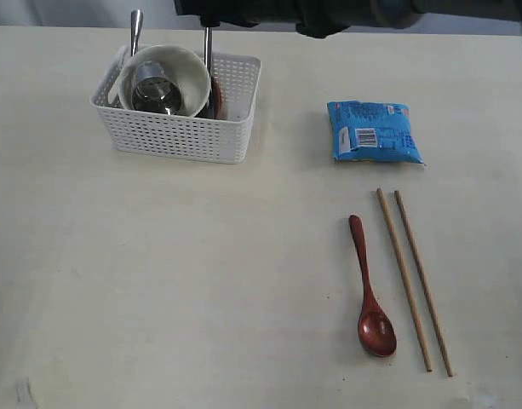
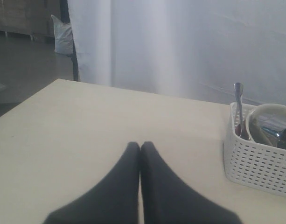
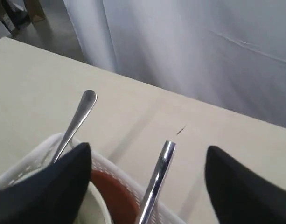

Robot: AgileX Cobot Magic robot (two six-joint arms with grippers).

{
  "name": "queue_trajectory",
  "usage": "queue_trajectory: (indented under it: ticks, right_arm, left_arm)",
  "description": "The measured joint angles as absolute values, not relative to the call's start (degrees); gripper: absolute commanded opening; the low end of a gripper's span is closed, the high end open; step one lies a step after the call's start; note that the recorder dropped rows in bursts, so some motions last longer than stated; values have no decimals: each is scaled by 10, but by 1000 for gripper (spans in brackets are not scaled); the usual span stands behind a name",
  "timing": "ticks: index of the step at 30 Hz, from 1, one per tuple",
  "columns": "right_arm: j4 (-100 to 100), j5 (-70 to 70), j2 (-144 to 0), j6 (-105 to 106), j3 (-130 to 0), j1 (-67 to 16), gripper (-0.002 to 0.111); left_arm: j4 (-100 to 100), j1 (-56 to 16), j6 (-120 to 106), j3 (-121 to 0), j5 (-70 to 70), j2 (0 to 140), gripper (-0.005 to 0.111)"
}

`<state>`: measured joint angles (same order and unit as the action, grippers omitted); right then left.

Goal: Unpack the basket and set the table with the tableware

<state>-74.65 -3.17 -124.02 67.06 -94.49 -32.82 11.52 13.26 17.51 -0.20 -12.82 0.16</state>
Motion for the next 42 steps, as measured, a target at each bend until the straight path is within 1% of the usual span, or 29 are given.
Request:
queue_trajectory:
  ticks: [3, 7, 11, 28, 29, 30, 34, 36, 42]
  right_arm:
    - [-770, -32, -1263, 661, -968, -328, 72]
    - [-779, -29, -1283, 652, -982, -328, 59]
    - [-782, -17, -1300, 646, -985, -328, 59]
    - [-783, 0, -1397, 630, -1086, -328, 58]
    - [-783, 0, -1398, 629, -1087, -328, 57]
    - [-783, 0, -1401, 627, -1088, -328, 52]
    - [-784, 0, -1403, 625, -1091, -328, 29]
    - [-784, 0, -1403, 625, -1091, -328, 21]
    - [-786, 0, -1403, 622, -1091, -328, 4]
  left_arm:
    - [115, 133, 175, -2, -128, 2, 0]
    - [115, 133, 175, -2, -128, 2, 0]
    - [115, 133, 175, -2, -128, 2, 0]
    - [115, 133, 175, -2, -128, 2, 0]
    - [115, 133, 175, -2, -128, 2, 0]
    - [115, 133, 175, -2, -128, 2, 0]
    - [115, 133, 175, -2, -128, 2, 0]
    - [115, 133, 175, -2, -128, 2, 0]
    - [115, 133, 175, -2, -128, 2, 0]
